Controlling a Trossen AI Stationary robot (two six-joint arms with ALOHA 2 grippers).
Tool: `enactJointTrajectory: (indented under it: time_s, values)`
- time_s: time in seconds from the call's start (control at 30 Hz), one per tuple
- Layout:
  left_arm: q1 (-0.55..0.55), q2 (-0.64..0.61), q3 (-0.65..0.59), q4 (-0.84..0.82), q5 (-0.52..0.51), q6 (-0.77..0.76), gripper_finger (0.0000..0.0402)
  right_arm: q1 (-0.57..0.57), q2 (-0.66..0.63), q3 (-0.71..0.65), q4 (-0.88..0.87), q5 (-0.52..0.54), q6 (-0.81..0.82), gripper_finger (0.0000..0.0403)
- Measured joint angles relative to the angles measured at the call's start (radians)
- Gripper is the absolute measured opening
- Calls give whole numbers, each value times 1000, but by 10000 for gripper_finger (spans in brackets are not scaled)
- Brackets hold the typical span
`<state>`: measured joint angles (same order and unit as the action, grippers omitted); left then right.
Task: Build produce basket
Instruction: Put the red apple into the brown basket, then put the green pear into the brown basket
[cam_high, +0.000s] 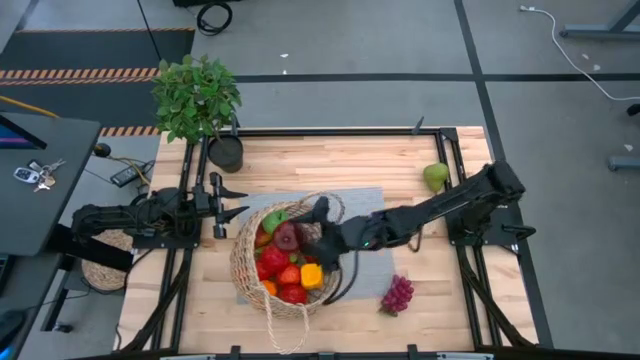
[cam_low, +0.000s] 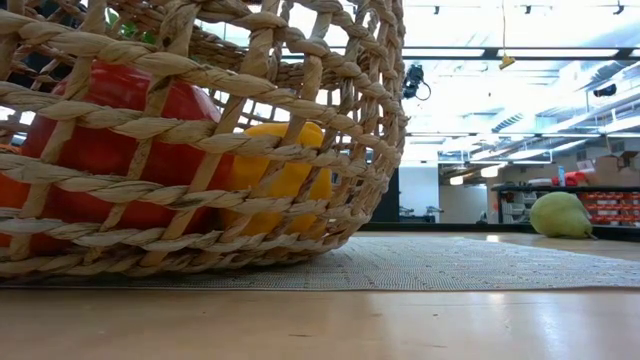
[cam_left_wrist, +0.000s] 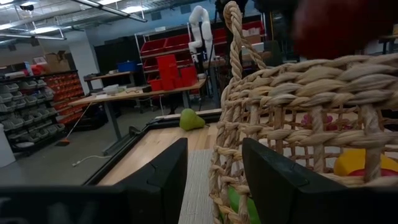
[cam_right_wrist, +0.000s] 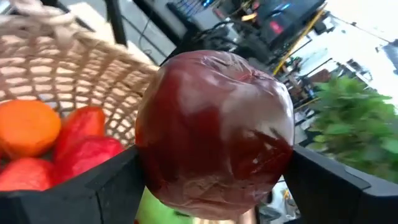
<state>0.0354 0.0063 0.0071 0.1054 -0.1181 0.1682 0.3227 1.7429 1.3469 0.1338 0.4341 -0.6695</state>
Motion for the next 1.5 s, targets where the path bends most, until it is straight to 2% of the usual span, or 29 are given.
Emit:
enactJointTrajectory:
  time_s: [0.23,0.43,0.6,0.67,0.8,0.9,0.97,1.13,1.2,1.27,1.37,1.5]
  values:
    - [0,0,0,0,0,0,160,17,193,139,-113,54,82,346]
    - [0,0,0,0,0,0,160,15,303,226,-151,108,121,348]
    - [0,0,0,0,0,0,160,14,317,257,-165,172,140,383]
    - [0,0,0,1,0,0,160,16,297,257,-172,175,192,394]
    - [0,0,0,0,0,0,160,36,232,258,-202,184,311,389]
    - [0,0,0,1,0,0,160,64,189,258,-227,243,360,393]
    - [0,0,0,0,0,0,160,93,154,258,-231,353,364,395]
    - [0,0,0,0,0,0,160,174,34,258,-249,708,366,389]
    - [0,0,0,0,0,0,160,194,-22,258,-325,765,409,383]
    - [0,0,0,0,0,0,160,196,-84,258,-450,742,543,375]
    - [0,0,0,0,0,0,160,154,-171,246,-687,615,813,361]
    - [0,0,0,0,0,0,160,80,-257,150,-911,527,1064,348]
